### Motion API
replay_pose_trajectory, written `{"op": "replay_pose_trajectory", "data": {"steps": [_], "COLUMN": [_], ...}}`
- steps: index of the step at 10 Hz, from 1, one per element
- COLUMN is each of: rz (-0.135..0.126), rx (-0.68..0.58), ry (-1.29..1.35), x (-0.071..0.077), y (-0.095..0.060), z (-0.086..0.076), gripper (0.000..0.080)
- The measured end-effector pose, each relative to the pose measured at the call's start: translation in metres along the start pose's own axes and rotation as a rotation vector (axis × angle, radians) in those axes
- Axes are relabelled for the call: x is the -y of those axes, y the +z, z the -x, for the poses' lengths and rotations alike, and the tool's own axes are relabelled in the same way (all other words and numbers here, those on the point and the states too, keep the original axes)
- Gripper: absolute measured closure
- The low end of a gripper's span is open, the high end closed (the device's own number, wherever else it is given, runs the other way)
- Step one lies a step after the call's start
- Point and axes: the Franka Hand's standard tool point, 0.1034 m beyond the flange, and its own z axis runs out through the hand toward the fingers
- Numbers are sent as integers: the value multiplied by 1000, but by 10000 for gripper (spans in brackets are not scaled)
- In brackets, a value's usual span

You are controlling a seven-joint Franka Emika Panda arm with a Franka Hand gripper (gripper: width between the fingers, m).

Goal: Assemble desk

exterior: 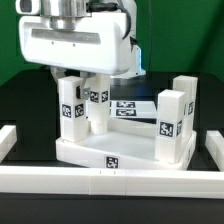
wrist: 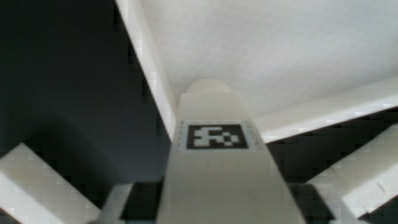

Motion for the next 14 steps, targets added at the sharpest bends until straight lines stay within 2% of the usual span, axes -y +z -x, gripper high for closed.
{"op": "replay_pose_trajectory", "data": {"steps": [5, 7, 8, 10, 14], "rz": [-19, -19, -16, -17, -19], "rx": [6, 7, 6, 5, -1], "ry": [528, 568, 519, 450, 57], "x": [7, 8, 8, 8, 10], "y": [1, 1, 1, 0, 0], "z": [1, 1, 1, 1, 2], "gripper": [509, 509, 416, 177, 150]}}
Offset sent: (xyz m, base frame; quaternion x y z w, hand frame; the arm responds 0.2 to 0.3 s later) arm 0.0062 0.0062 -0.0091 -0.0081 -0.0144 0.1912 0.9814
